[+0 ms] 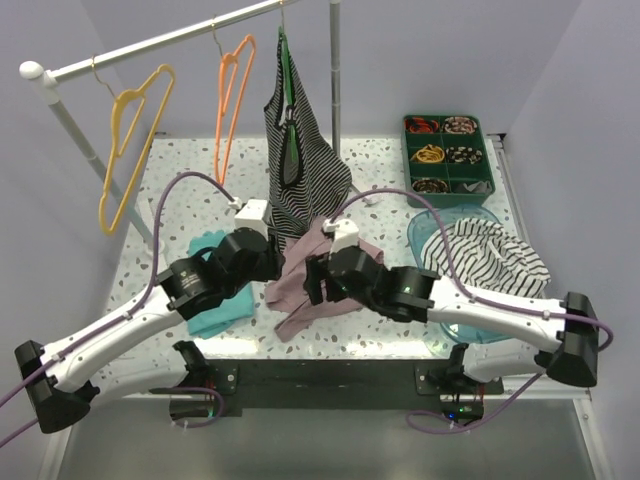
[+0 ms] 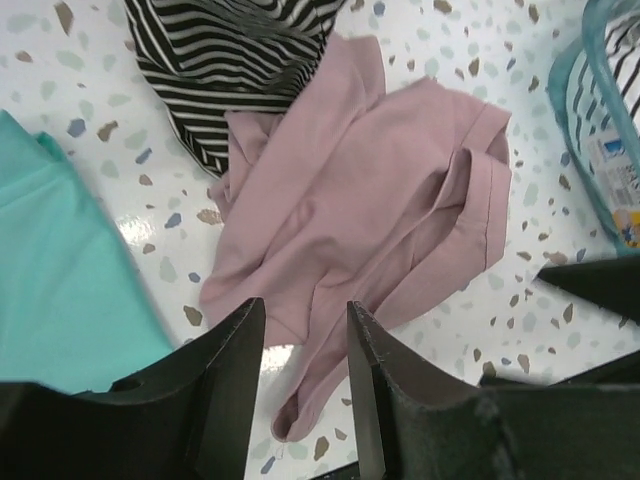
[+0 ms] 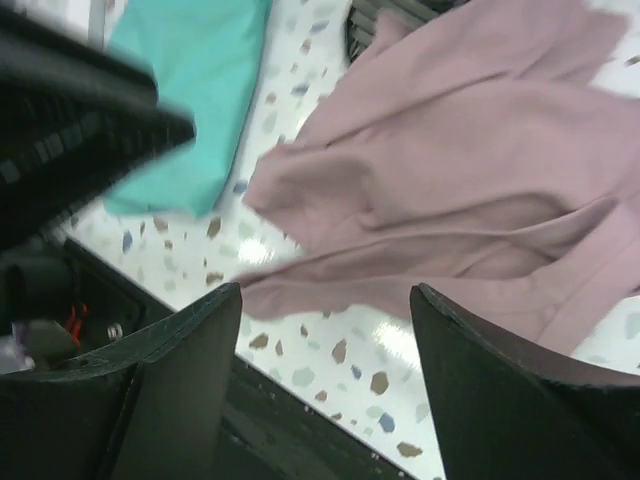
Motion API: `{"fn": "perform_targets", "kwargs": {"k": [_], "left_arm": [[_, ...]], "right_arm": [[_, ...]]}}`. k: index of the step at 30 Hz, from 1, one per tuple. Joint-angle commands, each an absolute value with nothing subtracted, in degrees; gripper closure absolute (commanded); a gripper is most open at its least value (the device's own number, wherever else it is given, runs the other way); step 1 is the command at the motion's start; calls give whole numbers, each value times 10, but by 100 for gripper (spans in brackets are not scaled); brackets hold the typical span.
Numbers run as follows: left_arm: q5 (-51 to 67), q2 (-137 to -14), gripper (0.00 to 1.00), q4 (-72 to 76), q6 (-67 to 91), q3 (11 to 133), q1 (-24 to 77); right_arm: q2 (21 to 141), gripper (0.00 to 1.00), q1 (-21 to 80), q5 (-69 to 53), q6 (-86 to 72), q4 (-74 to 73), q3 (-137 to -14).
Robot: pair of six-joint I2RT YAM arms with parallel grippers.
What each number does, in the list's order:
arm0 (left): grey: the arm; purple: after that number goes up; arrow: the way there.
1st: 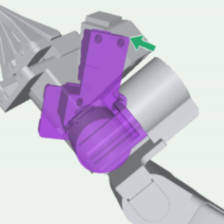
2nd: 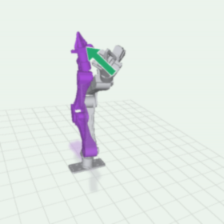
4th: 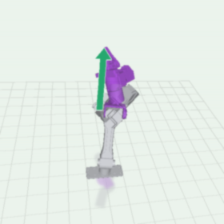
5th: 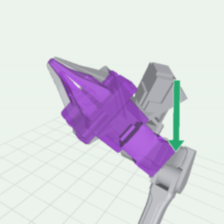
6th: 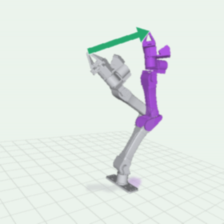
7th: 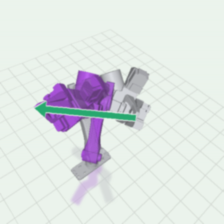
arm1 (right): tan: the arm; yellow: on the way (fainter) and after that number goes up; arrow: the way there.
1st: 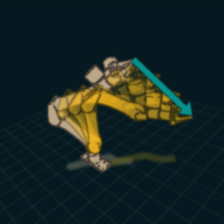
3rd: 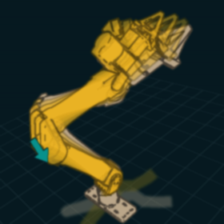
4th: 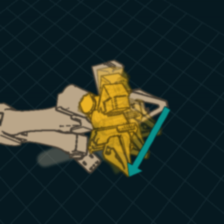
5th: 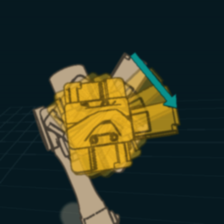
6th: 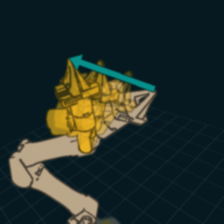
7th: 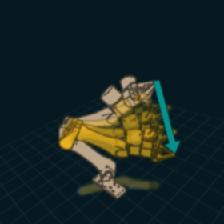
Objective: Place the tank top on the hanger
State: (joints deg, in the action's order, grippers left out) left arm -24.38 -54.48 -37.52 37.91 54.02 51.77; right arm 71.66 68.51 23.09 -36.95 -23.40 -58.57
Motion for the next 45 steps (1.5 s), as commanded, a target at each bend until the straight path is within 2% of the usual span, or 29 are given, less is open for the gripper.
{"fn": "perform_targets", "kwargs": {"k": [1, 5, 8, 13, 16, 19, 21, 24, 32, 45], "left_arm": [[-179, -562, 58, -319, 371, 521, 523], [-138, -541, 55, -262, 338, 535, 538], [-115, -519, 52, -232, 300, 585, 537], [-168, -521, 50, -229, 235, 752, 537], [-312, -563, 47, -289, 212, 879, 537], [-447, -646, 37, -386, 195, 1028, 530], [-441, -724, 35, -469, 190, 1144, 486], [-358, -792, 35, -507, 183, 1215, 392], [-208, -841, 37, -500, 174, 1218, 264], [-250, -871, 49, -507, 157, 1192, 250]], "right_arm": [[671, 31, 583, 254, -367, -259, -542], [628, 33, 498, 220, -345, -257, -509], [615, 33, 483, 209, -337, -261, -511], [613, 34, 483, 193, -335, -258, -512], [606, 34, 483, 189, -335, -255, -505], [605, 34, 483, 175, -334, -254, -500], [606, 34, 483, 164, -333, -254, -498], [606, 34, 483, 149, -330, -256, -498], [596, 34, 483, 119, -326, -257, -502], [589, 35, 483, 105, -326, -248, -490]]}}
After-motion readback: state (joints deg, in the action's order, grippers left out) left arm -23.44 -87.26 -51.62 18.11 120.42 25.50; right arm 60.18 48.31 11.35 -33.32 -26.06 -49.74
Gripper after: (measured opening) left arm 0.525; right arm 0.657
